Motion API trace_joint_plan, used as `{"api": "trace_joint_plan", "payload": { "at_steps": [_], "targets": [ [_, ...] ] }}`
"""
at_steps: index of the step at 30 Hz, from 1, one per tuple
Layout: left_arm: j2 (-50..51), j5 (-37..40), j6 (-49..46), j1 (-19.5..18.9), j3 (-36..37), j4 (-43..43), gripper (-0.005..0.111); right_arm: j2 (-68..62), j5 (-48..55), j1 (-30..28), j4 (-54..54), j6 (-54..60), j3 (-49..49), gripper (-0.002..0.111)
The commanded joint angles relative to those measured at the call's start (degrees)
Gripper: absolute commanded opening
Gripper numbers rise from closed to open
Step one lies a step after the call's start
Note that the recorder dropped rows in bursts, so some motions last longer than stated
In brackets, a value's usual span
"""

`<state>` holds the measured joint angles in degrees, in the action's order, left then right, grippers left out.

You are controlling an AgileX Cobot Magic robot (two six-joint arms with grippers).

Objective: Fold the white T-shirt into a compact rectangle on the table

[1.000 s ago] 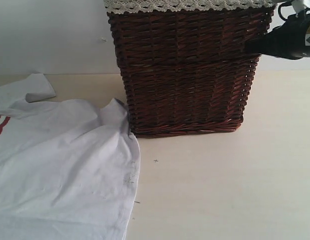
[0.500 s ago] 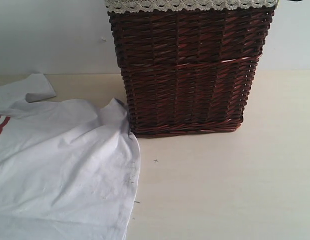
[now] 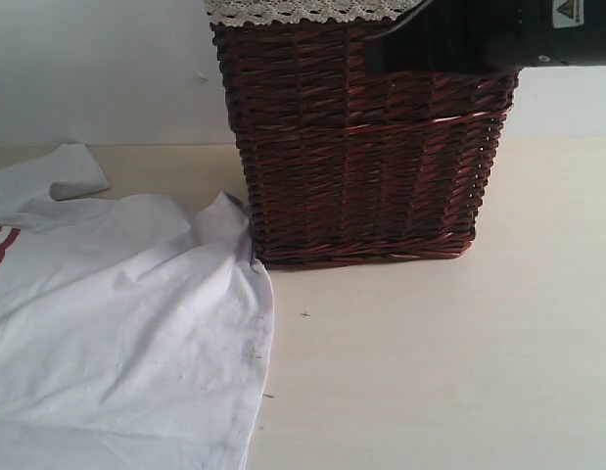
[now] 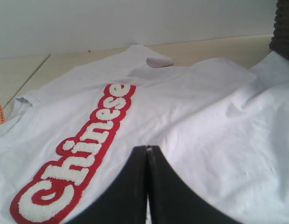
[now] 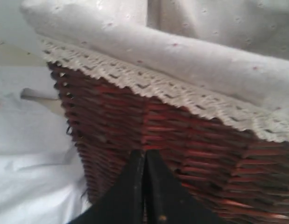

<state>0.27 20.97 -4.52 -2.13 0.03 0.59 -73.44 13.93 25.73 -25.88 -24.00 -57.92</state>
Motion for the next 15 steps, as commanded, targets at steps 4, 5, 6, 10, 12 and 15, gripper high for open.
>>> {"api": "trace_joint_plan", "payload": {
  "at_steps": [4, 5, 6, 10, 12, 15],
  "targets": [
    [-0.3, -0.4, 0.4, 0.4, 0.0, 0.1, 0.000, 2.8, 13.5, 11.4, 28.7, 28.7, -1.5, 0.003],
    [-0.3, -0.4, 0.4, 0.4, 0.0, 0.1, 0.000, 2.4, 18.7, 12.4, 33.8, 33.5, -2.4, 0.005],
    [-0.3, -0.4, 0.4, 0.4, 0.0, 0.1, 0.000, 1.6, 23.8, 13.1, 38.4, 38.4, -2.9, 0.007],
    [-0.3, -0.4, 0.4, 0.4, 0.0, 0.1, 0.000, -1.9, 31.2, 16.2, 43.8, 46.1, -3.1, 0.010],
    [-0.3, -0.4, 0.4, 0.4, 0.0, 0.1, 0.000, -3.3, 31.6, 16.9, 43.8, 46.9, -3.1, 0.010],
    [-0.3, -0.4, 0.4, 0.4, 0.0, 0.1, 0.000, -4.0, 31.5, 16.9, 44.0, 46.9, -3.1, 0.010]
  ]
}}
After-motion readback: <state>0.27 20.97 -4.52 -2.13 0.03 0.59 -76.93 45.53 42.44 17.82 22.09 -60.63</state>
